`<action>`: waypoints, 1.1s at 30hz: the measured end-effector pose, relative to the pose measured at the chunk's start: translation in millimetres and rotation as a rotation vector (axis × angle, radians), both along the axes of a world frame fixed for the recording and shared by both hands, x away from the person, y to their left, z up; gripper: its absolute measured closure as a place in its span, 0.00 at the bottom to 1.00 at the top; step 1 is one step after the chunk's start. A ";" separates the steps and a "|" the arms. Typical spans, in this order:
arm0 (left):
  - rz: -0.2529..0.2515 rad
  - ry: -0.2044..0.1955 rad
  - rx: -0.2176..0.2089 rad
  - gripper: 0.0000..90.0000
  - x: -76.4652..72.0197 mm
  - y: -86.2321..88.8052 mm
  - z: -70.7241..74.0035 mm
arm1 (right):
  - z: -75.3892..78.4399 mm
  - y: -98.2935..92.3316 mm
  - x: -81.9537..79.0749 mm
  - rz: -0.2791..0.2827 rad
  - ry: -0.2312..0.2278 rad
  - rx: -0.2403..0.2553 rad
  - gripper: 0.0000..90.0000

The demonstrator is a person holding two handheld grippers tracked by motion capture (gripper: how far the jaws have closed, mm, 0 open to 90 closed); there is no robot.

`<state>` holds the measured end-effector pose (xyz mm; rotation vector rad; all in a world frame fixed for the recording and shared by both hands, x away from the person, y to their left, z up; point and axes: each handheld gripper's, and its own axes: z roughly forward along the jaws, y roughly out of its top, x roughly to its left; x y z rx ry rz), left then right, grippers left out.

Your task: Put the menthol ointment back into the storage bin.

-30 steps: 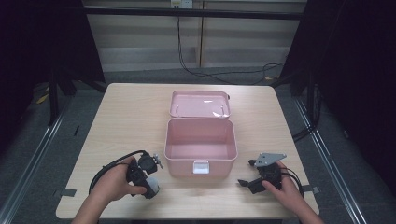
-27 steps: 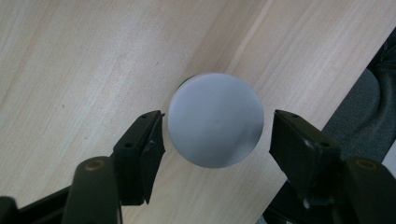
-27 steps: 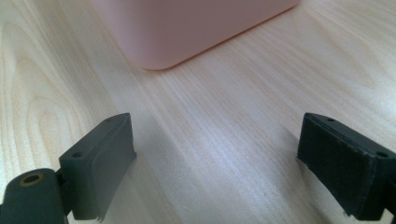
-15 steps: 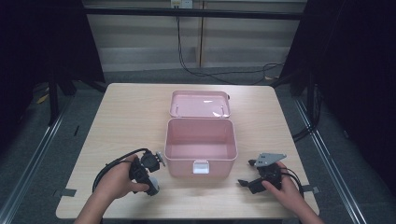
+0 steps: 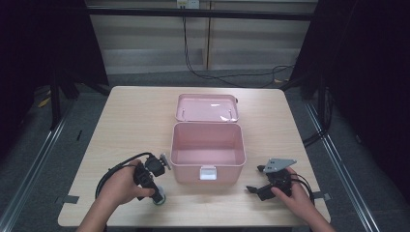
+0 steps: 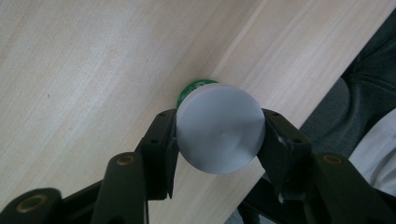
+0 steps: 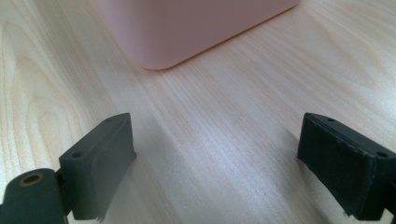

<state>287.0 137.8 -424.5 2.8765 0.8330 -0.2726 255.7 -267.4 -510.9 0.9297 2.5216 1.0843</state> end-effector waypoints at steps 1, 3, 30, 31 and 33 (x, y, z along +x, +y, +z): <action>0.010 0.005 0.001 0.55 -0.1 0.2 2.0 | 0.0 0.0 0.0 0.000 0.000 0.000 0.12; 0.014 0.005 0.002 0.56 -0.3 0.3 6.4 | 0.0 0.0 0.0 0.000 0.000 0.000 0.12; 0.073 -0.008 0.022 0.56 21.3 2.6 80.1 | -0.1 0.0 0.2 -0.001 -0.004 0.001 0.12; 0.078 -0.008 0.022 0.56 22.7 2.6 81.5 | -0.1 0.0 0.2 0.000 -0.004 0.001 0.12; 0.083 -0.011 0.023 0.56 26.0 2.9 84.4 | -0.1 -0.1 0.3 0.001 -0.005 0.001 0.12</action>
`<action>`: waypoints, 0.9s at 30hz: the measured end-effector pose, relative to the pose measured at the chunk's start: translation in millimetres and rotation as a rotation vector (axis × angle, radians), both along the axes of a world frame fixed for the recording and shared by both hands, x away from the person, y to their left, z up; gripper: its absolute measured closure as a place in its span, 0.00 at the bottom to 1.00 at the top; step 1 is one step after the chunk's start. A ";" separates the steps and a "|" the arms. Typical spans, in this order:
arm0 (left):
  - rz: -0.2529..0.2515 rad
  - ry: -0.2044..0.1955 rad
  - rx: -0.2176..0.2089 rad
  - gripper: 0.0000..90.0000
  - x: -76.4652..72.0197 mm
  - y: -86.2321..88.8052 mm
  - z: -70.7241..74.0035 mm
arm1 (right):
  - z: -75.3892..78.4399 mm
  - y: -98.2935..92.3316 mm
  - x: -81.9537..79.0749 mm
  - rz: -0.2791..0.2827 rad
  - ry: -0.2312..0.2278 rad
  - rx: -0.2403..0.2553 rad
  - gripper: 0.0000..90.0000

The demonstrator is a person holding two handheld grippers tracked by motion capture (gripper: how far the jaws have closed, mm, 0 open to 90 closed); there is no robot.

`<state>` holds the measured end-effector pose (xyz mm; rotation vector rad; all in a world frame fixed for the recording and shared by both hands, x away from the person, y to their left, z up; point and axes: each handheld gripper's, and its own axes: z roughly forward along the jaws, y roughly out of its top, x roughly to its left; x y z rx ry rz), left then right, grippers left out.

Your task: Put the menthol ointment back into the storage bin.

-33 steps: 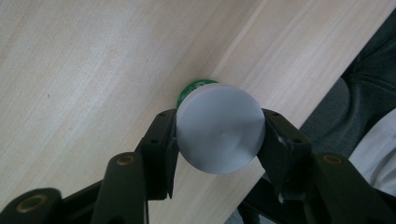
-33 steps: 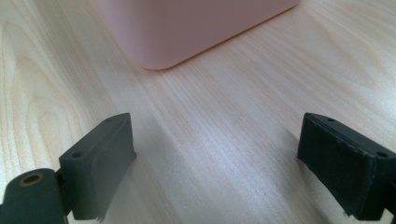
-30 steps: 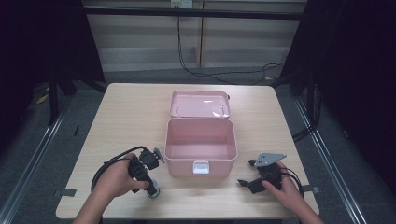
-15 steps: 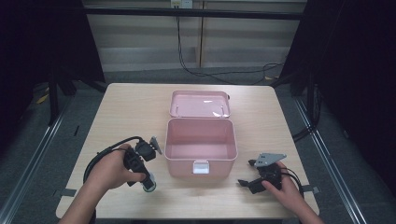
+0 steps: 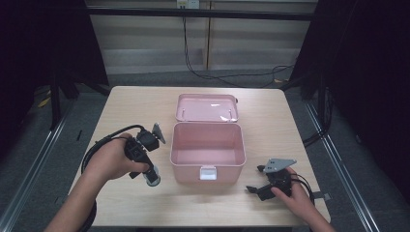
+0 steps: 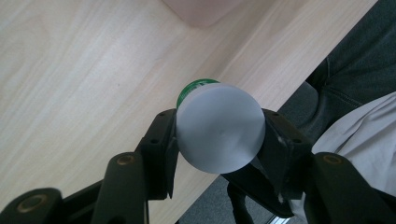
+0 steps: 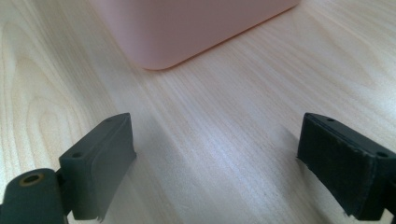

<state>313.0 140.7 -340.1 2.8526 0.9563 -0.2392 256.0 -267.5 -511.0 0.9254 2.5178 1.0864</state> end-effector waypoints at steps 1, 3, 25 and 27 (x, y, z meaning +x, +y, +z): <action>0.003 0.000 0.000 0.56 1.5 0.1 1.3 | 0.0 0.0 -0.1 -0.001 0.001 0.000 0.12; 0.006 -0.002 0.001 0.56 5.1 0.2 4.6 | 0.1 0.0 0.0 -0.001 0.001 0.000 0.12; 0.029 -0.019 0.002 0.56 29.0 -6.8 38.4 | 0.2 0.0 -0.1 0.000 0.002 -0.001 0.12; 0.033 -0.018 0.001 0.56 30.7 -8.0 40.9 | 0.2 -0.1 0.0 0.000 0.002 -0.001 0.12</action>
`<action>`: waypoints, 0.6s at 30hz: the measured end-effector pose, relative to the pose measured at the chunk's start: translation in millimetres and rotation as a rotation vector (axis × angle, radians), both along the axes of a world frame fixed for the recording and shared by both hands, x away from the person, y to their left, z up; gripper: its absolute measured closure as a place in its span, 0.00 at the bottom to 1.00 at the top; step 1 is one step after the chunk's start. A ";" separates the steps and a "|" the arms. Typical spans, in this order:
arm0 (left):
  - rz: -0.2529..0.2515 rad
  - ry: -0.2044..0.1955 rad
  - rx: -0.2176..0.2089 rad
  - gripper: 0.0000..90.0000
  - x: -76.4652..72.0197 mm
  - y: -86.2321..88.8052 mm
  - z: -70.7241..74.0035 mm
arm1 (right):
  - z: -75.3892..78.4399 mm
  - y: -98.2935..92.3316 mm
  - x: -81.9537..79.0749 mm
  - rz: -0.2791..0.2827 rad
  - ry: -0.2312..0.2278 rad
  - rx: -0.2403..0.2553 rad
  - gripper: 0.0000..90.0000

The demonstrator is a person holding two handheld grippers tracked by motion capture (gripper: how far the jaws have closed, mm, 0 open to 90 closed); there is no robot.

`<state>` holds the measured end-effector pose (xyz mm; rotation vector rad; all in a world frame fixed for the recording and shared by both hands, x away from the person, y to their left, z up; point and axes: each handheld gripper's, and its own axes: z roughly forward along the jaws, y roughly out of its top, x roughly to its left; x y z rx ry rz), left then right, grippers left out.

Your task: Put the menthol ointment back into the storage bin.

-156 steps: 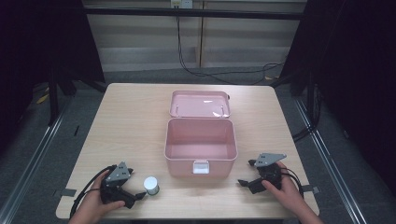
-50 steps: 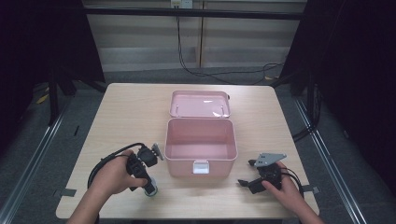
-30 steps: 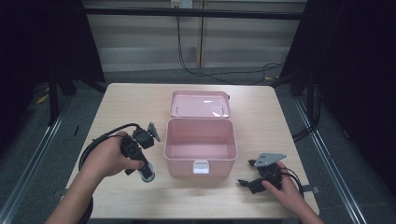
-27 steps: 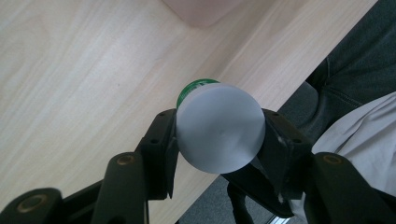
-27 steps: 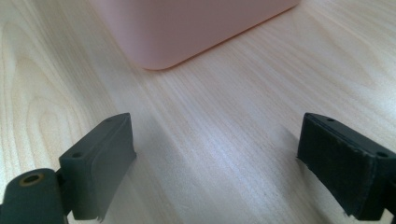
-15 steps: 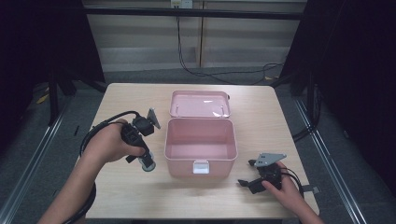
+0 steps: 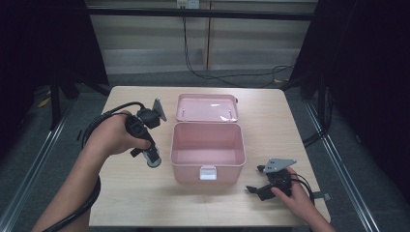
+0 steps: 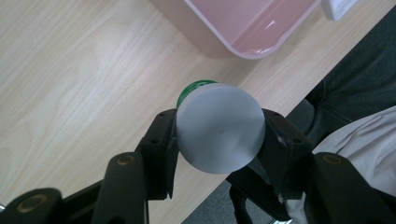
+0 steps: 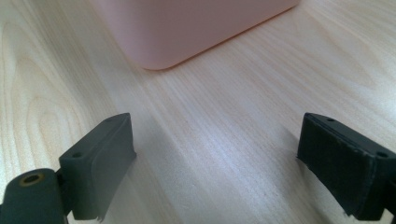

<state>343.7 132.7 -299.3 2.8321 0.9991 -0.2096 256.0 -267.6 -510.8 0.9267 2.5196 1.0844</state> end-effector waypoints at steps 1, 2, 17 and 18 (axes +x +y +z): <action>-0.002 -0.001 0.000 0.56 1.6 -1.0 1.6 | 0.0 0.0 0.0 0.000 0.000 0.000 0.12; -0.002 -0.004 0.002 0.56 2.9 -1.8 3.0 | 0.0 0.0 0.0 0.000 0.000 0.000 0.12; -0.023 -0.036 -0.018 0.56 18.0 -27.9 21.2 | 0.0 0.0 0.0 0.000 0.000 0.000 0.12; -0.021 -0.035 -0.017 0.56 18.5 -29.9 21.6 | 0.0 0.0 -0.1 0.000 0.000 0.000 0.12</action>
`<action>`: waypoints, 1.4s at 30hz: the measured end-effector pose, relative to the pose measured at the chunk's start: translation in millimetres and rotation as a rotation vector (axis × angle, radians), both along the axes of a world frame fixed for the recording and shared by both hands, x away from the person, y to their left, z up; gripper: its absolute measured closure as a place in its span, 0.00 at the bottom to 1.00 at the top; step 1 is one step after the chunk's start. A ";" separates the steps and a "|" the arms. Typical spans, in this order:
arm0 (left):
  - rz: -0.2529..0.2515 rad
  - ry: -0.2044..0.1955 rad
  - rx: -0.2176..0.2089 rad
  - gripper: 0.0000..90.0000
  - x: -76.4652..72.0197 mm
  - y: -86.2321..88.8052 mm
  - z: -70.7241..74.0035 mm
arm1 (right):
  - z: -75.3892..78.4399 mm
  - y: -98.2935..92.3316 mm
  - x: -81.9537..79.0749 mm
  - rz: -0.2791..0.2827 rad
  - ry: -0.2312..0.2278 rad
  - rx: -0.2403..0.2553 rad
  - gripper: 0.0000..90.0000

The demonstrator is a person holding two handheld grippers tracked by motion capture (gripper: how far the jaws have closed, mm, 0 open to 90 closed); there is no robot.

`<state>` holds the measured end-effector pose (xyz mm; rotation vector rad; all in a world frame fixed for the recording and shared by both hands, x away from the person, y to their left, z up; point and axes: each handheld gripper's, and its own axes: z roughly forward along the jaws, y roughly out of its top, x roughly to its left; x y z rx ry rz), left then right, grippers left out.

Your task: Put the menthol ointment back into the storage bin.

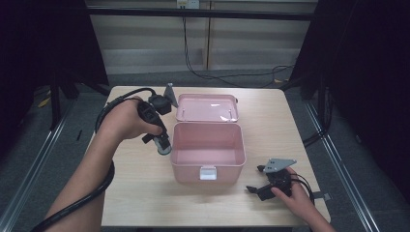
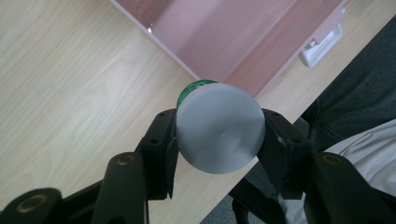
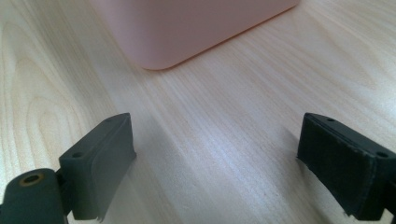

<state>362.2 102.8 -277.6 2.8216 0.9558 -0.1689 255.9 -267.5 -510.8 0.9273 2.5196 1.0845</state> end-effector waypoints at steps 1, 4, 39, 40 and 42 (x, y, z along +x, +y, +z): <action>-0.002 -0.003 -0.003 0.56 1.5 -3.8 0.3 | 0.0 0.0 0.0 -0.001 0.001 0.000 0.12; 0.000 0.002 -0.004 0.56 4.7 -10.4 -1.1 | 0.0 0.0 0.1 0.001 -0.001 0.000 0.12; 0.123 -0.001 0.024 0.56 37.7 -68.8 -28.8 | 0.0 -0.2 0.2 0.003 -0.002 -0.002 0.12; 0.122 0.000 0.024 0.56 38.4 -70.1 -29.6 | 0.1 -0.1 -0.1 0.002 0.004 -0.001 0.12; 0.128 0.002 0.018 0.56 40.0 -72.7 -31.5 | 0.1 -0.1 -0.1 0.002 0.003 -0.002 0.12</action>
